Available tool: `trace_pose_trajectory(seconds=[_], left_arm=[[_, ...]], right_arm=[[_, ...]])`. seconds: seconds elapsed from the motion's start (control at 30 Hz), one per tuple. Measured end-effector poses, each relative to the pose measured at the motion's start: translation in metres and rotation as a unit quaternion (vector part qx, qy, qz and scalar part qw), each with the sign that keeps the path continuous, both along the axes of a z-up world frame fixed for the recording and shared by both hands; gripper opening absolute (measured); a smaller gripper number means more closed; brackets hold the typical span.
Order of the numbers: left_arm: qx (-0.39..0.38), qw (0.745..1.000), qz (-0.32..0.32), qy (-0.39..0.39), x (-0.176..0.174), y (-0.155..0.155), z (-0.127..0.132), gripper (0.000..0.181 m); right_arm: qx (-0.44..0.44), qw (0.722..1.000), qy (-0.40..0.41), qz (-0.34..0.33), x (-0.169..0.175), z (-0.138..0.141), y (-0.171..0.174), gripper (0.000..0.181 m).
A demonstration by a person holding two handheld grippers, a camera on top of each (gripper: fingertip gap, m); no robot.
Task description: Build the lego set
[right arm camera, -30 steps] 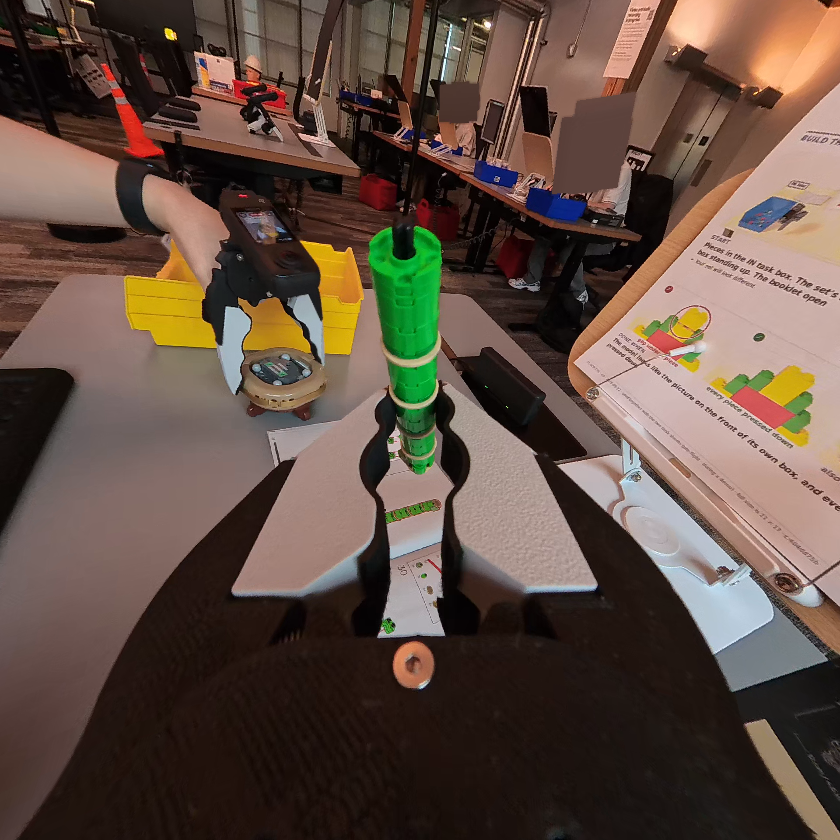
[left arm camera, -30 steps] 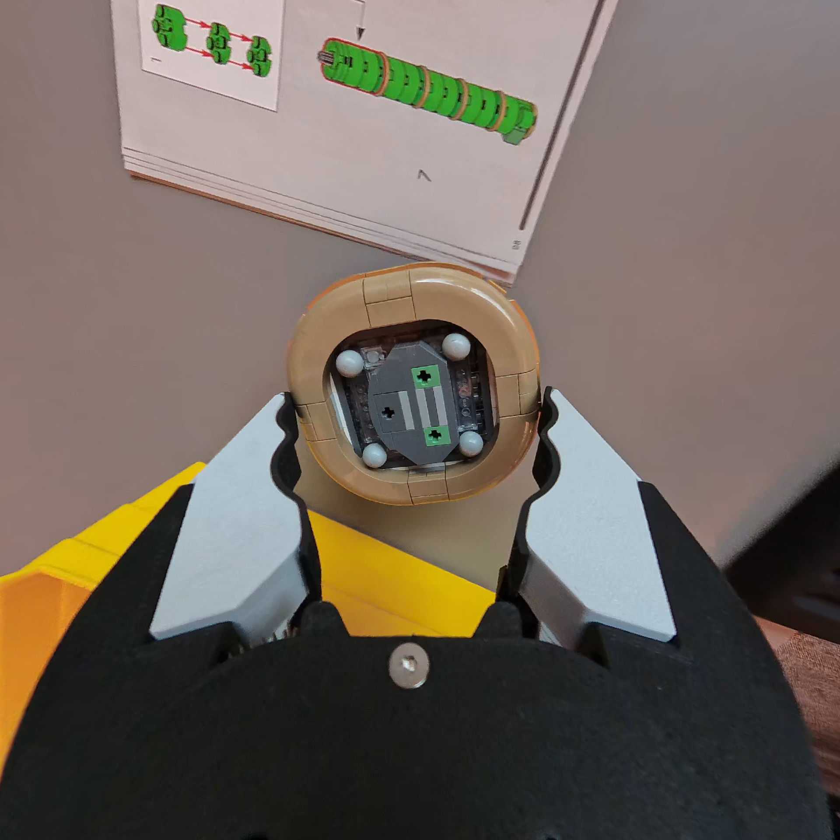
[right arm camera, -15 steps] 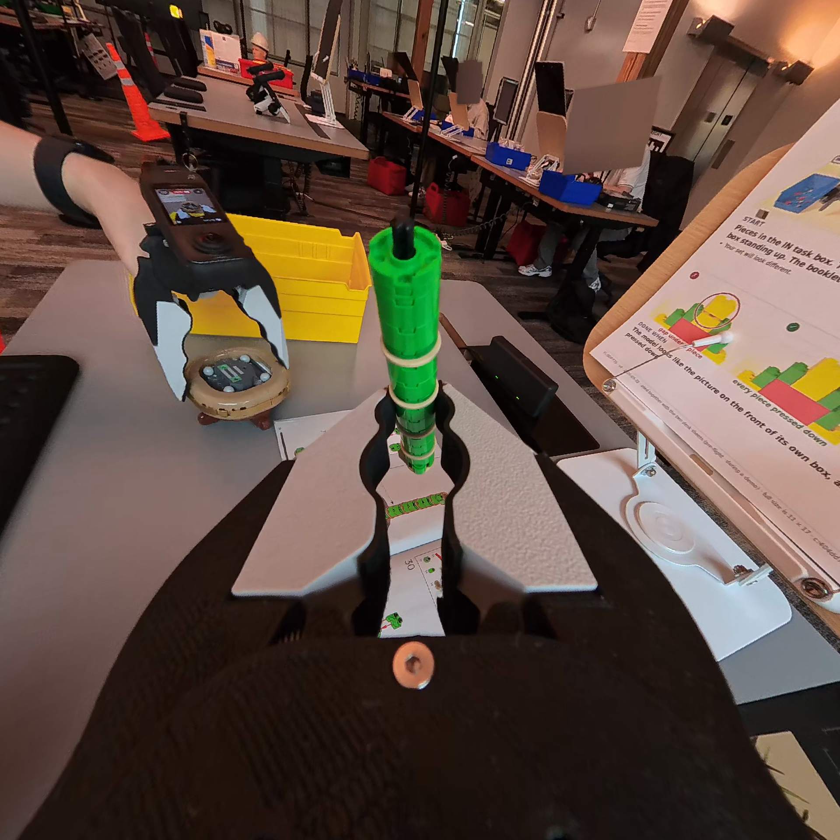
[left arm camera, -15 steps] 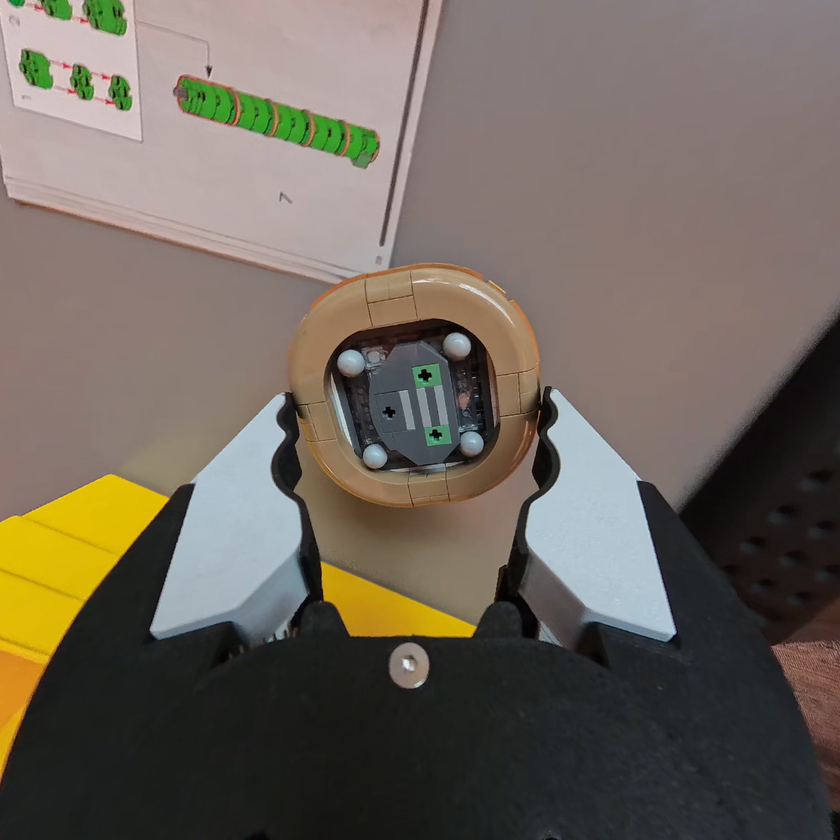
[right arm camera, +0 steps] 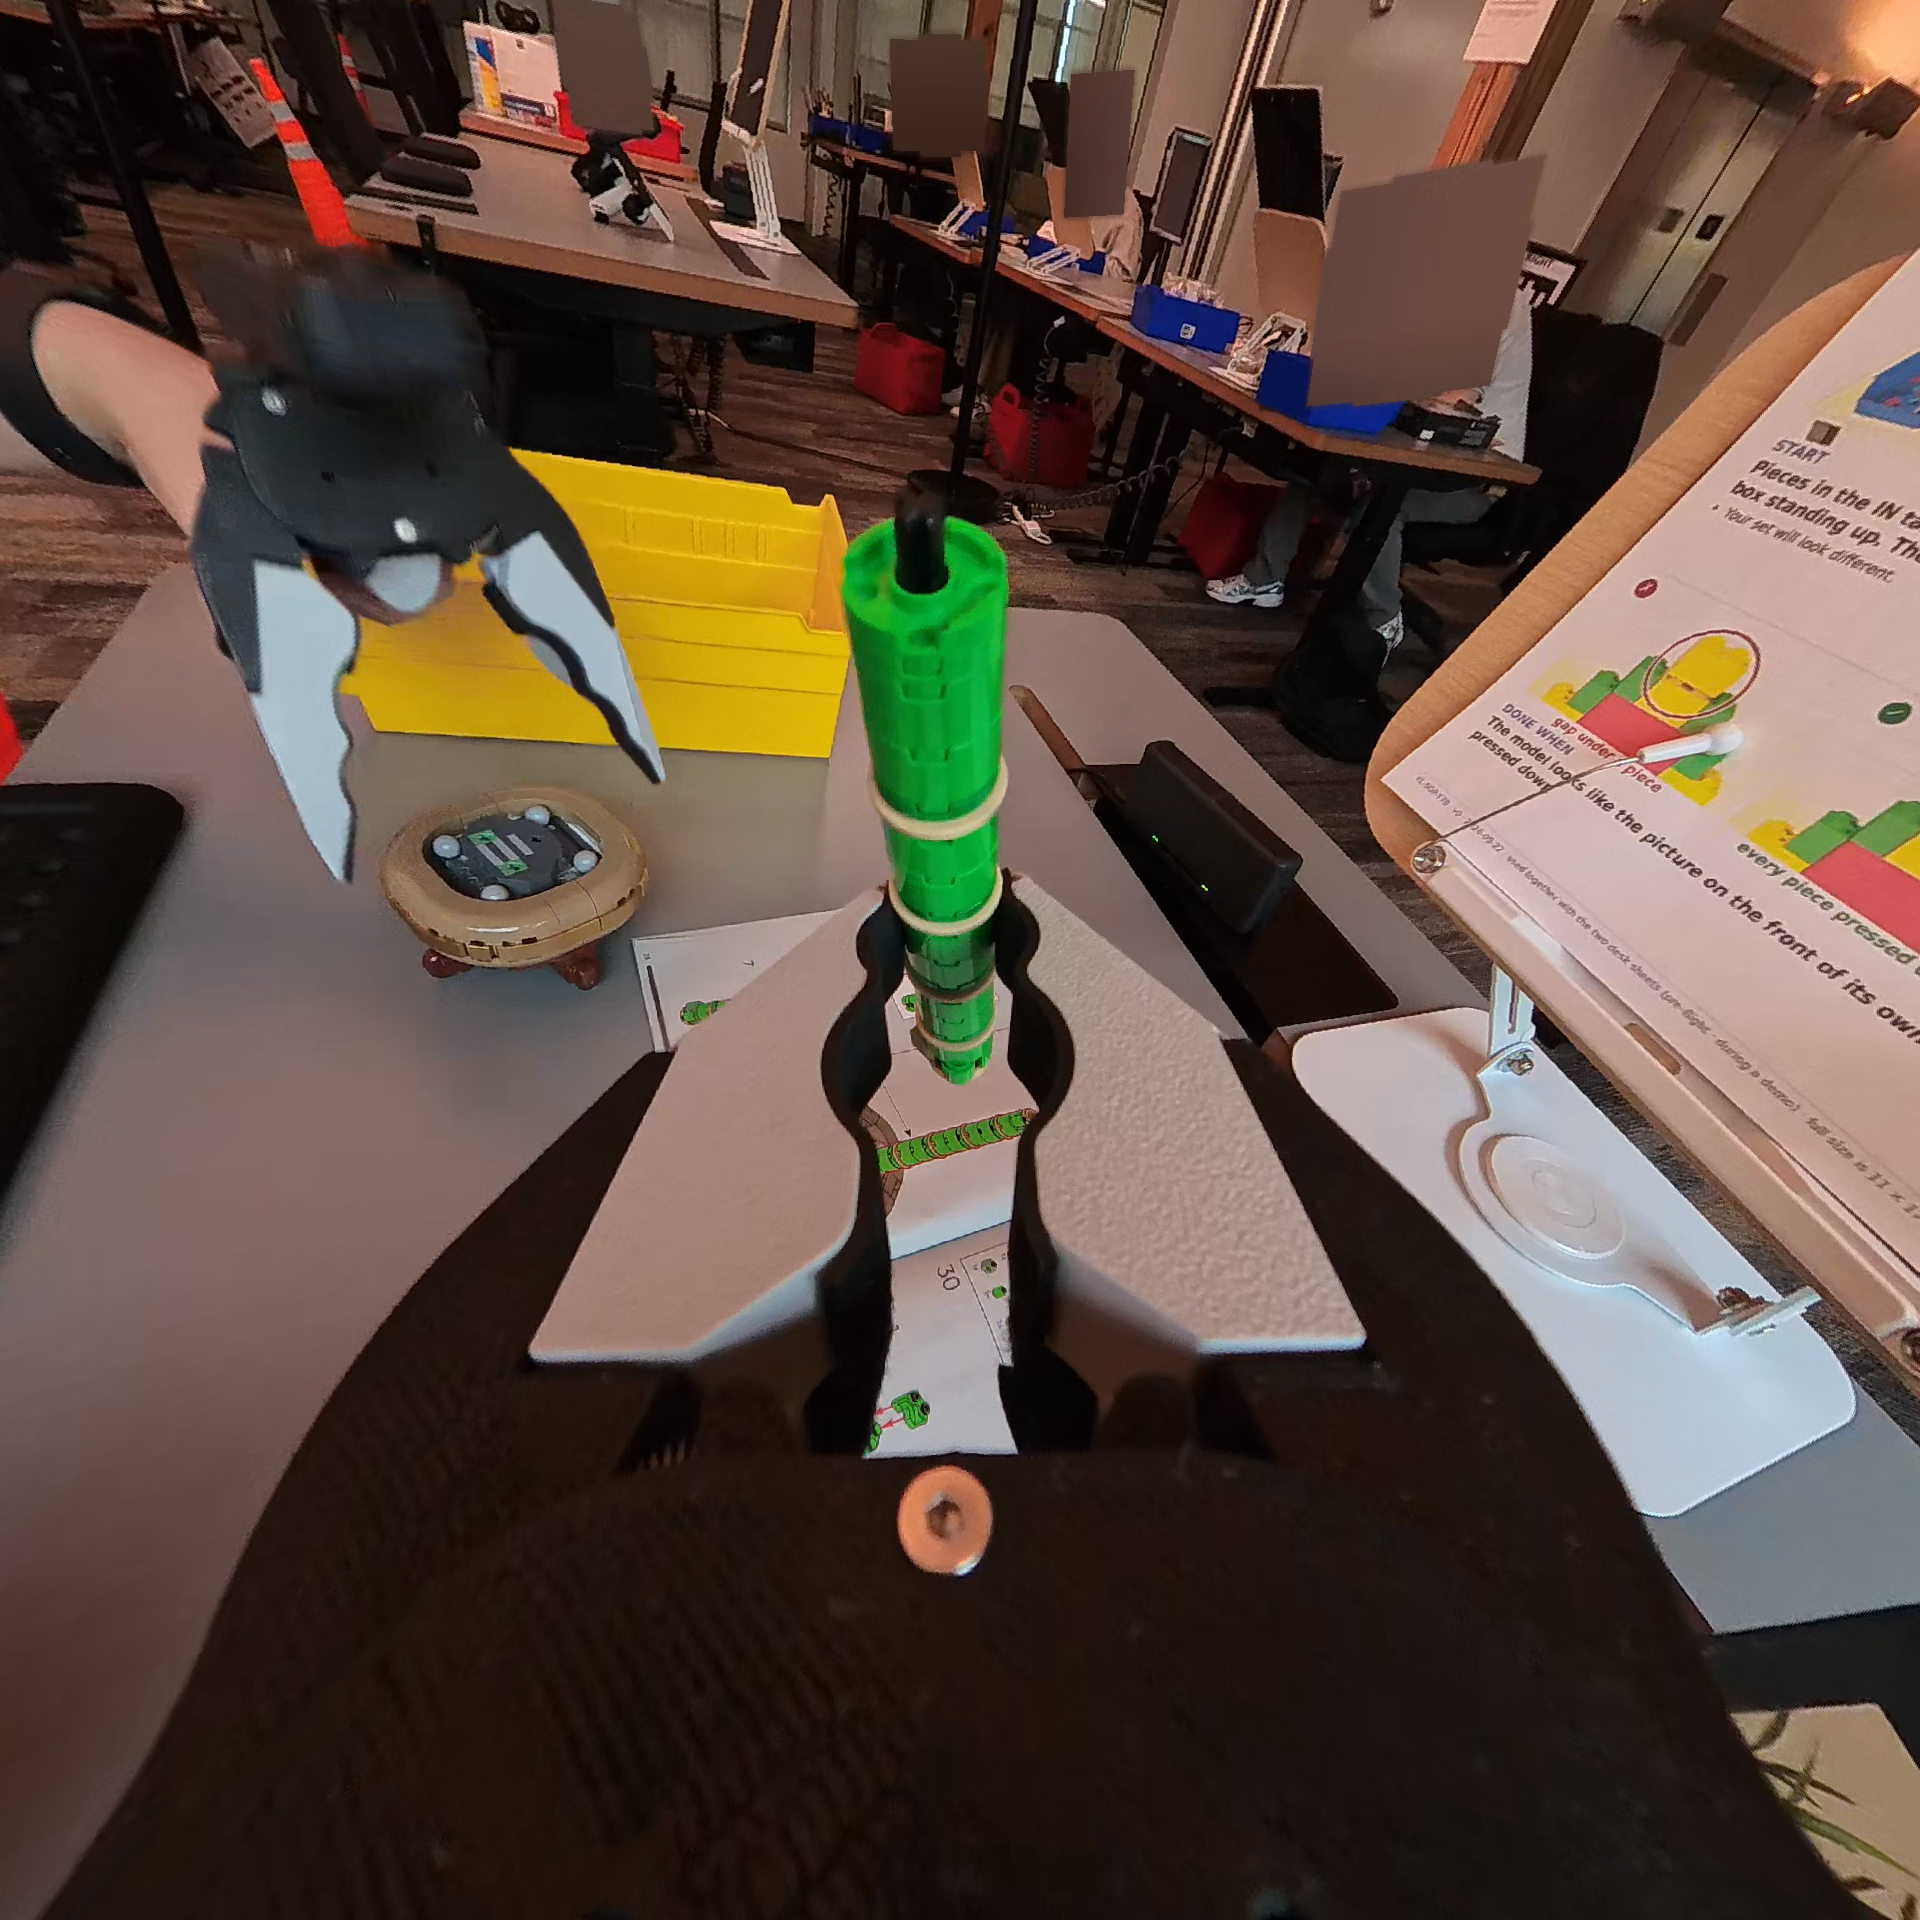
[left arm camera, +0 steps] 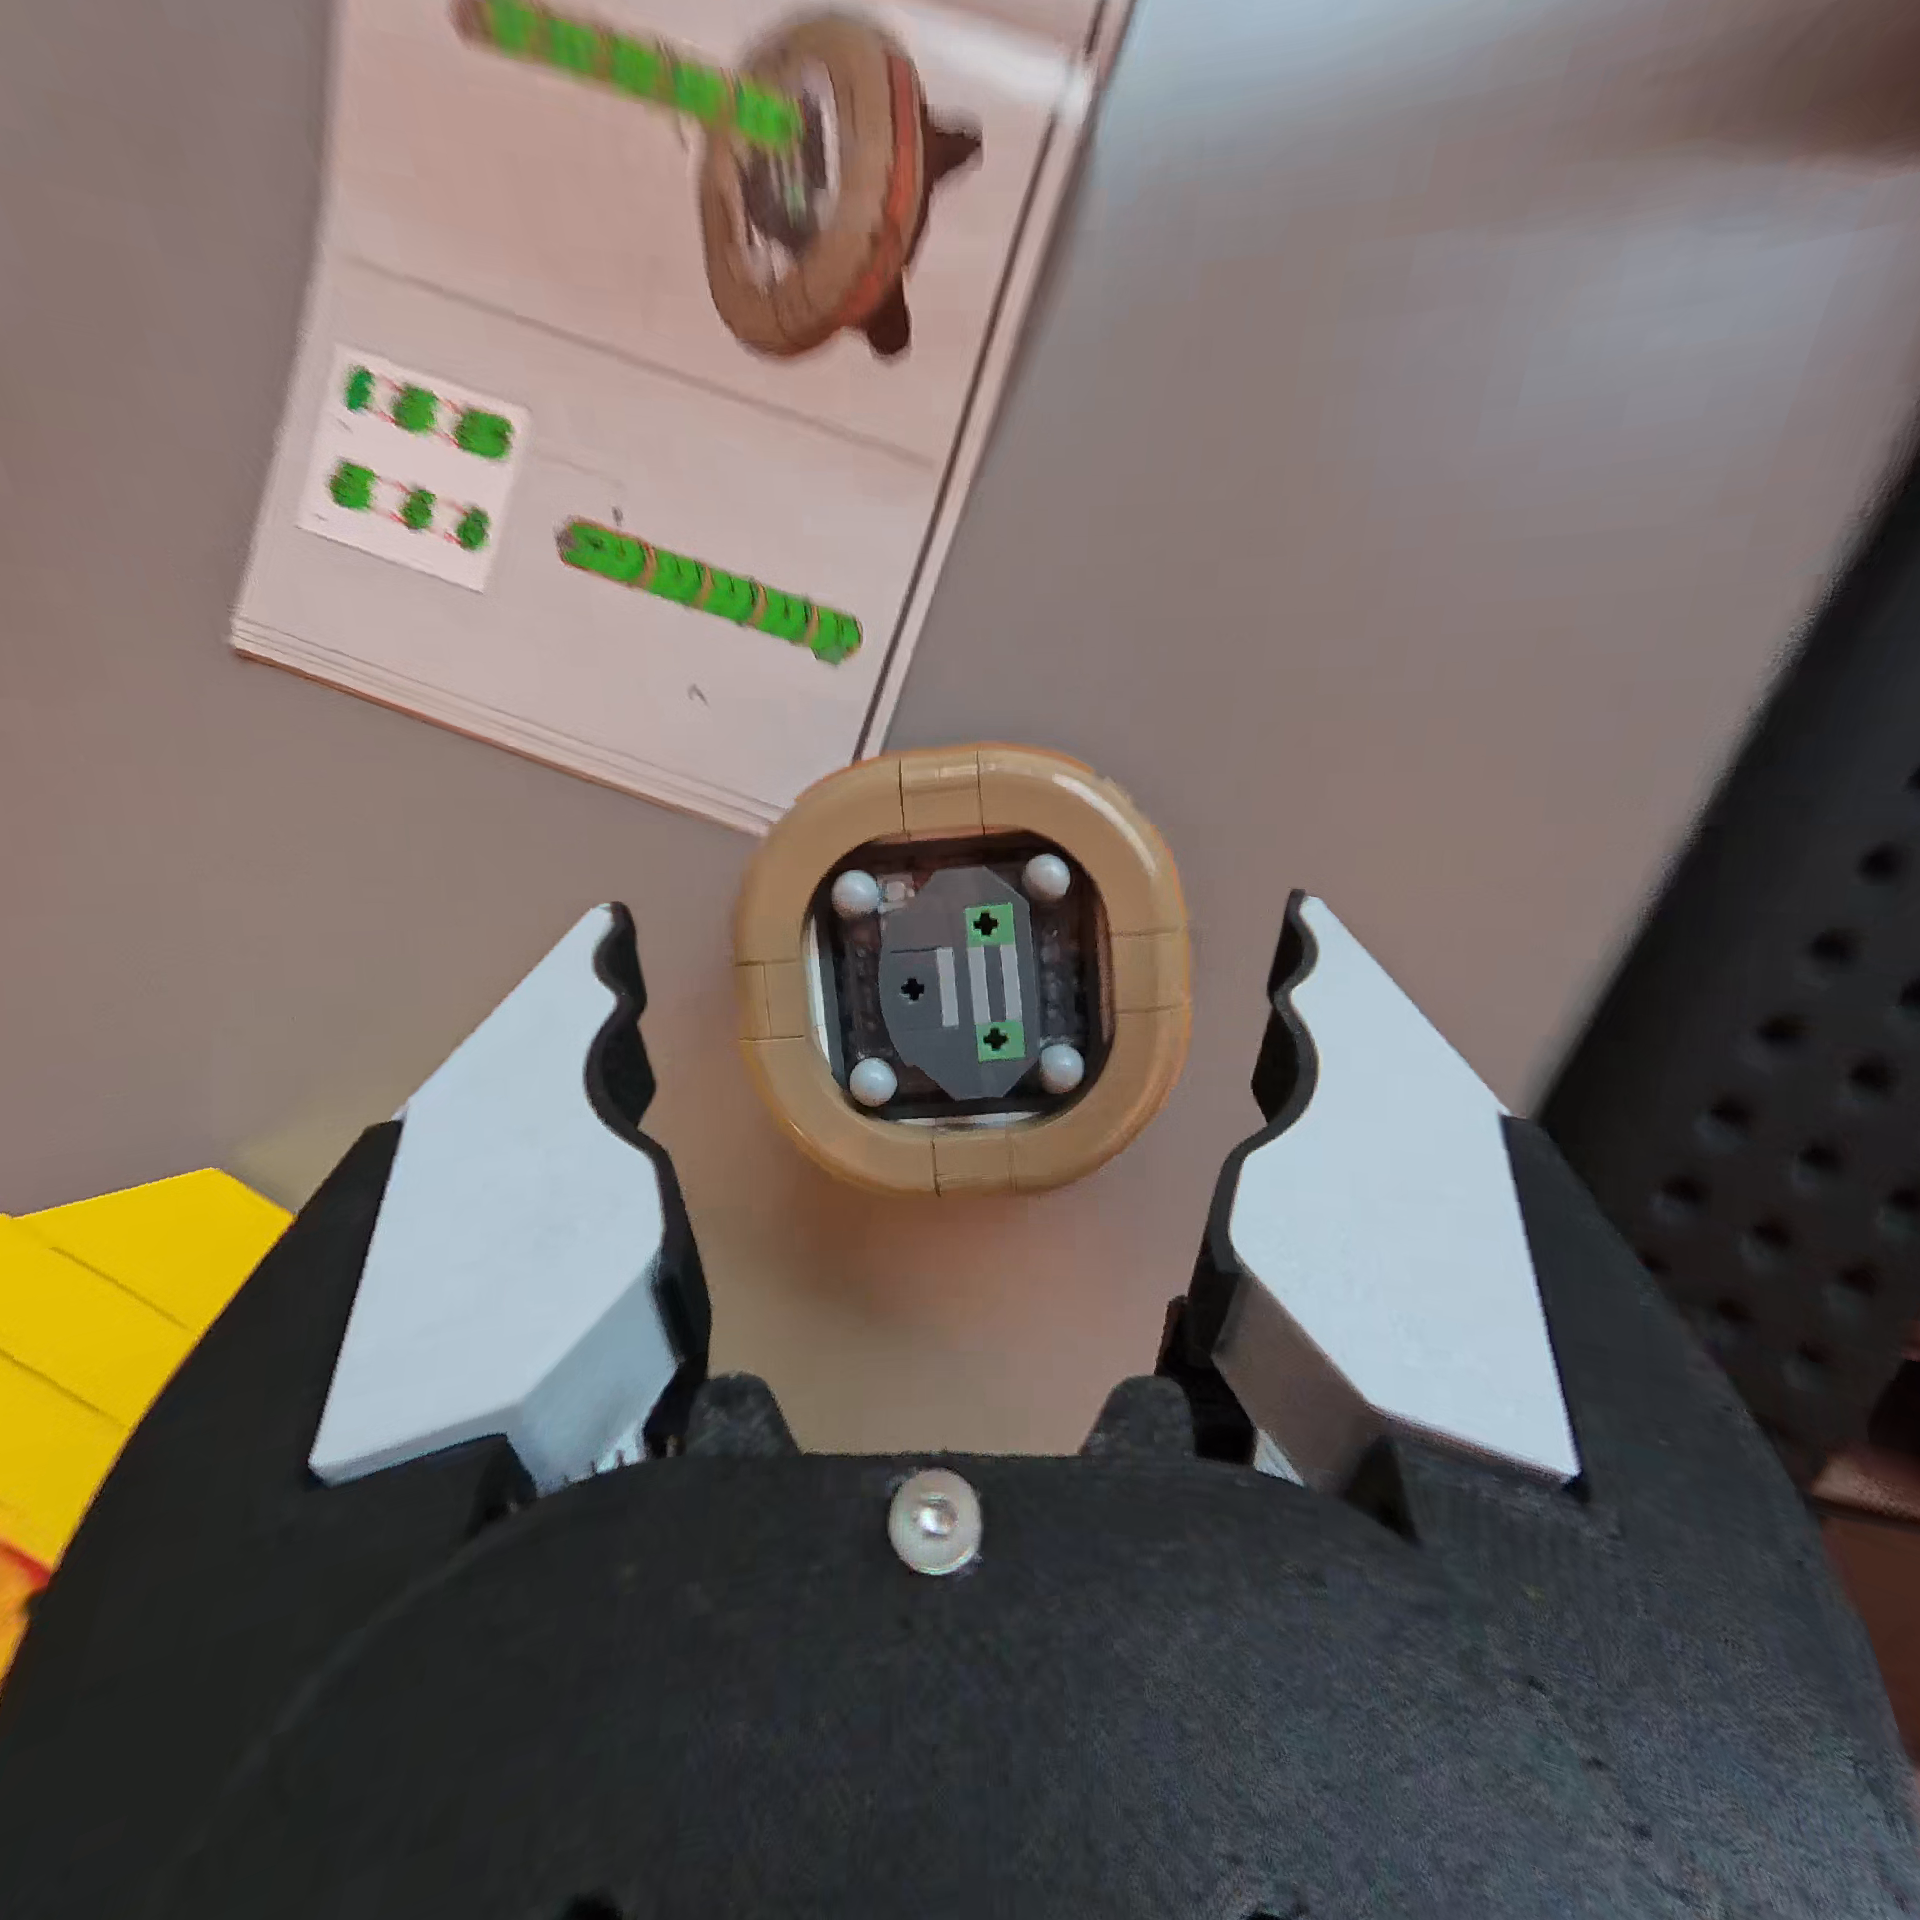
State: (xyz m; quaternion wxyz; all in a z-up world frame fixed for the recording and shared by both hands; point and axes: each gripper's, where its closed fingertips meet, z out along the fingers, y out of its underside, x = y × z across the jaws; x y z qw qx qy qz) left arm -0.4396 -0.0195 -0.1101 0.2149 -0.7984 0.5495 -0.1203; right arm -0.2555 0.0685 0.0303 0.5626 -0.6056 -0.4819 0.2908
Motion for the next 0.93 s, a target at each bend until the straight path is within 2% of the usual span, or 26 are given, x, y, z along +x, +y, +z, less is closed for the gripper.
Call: trace_pose_trajectory(seconds=[0.1, 0.17, 0.23, 0.3, 0.37, 0.43, 0.53, 0.57, 0.67, 0.77, 0.83, 0.93], left_arm=[[-0.017, 0.992, 0.038, -0.118, 0.016, 0.001, 0.041, 0.114], [-0.065, 0.972, 0.066, -0.217, 0.029, -0.003, 0.070, 0.107], [-0.143, 0.930, 0.108, -0.322, 0.040, -0.004, 0.096, 0.094], [-0.223, 0.876, 0.113, -0.412, 0.050, -0.007, 0.118, 0.090], [-0.270, 0.844, 0.114, -0.449, 0.053, -0.005, 0.122, 0.090], [-0.313, 0.812, 0.115, -0.479, 0.059, -0.003, 0.123, 0.089], [-0.394, 0.723, 0.114, -0.555, 0.070, 0.001, 0.138, 0.086], [-0.414, 0.704, 0.109, -0.567, 0.074, 0.001, 0.140, 0.085], [-0.441, 0.680, 0.106, -0.577, 0.086, 0.000, 0.136, 0.085], [-0.472, 0.638, 0.092, -0.602, 0.089, -0.003, 0.146, 0.080], [-0.467, 0.642, 0.099, -0.600, 0.090, -0.001, 0.142, 0.077], [-0.456, 0.654, 0.095, -0.596, 0.089, -0.003, 0.140, 0.058]], right_arm=[[0.017, 1.000, -0.004, 0.002, -0.007, -0.004, 0.000, 0.016], [0.062, 0.998, -0.004, 0.012, -0.017, -0.001, -0.006, 0.016], [0.140, 0.990, -0.007, 0.020, -0.030, 0.007, -0.017, 0.016], [0.246, 0.969, -0.023, 0.027, -0.045, 0.016, -0.034, 0.015], [0.344, 0.938, -0.043, 0.023, -0.061, 0.023, -0.051, 0.016], [0.404, 0.912, -0.066, 0.032, -0.078, 0.022, -0.067, 0.016], [0.460, 0.883, -0.080, 0.048, -0.097, 0.020, -0.089, 0.016], [0.478, 0.874, -0.074, 0.053, -0.102, 0.021, -0.096, 0.017], [0.513, 0.853, -0.068, 0.068, -0.114, 0.019, -0.114, 0.016], [0.535, 0.837, -0.080, 0.076, -0.123, 0.013, -0.122, 0.016], [0.549, 0.828, -0.085, 0.076, -0.126, 0.010, -0.125, 0.016], [0.571, 0.813, -0.086, 0.071, -0.130, 0.006, -0.129, 0.016]])
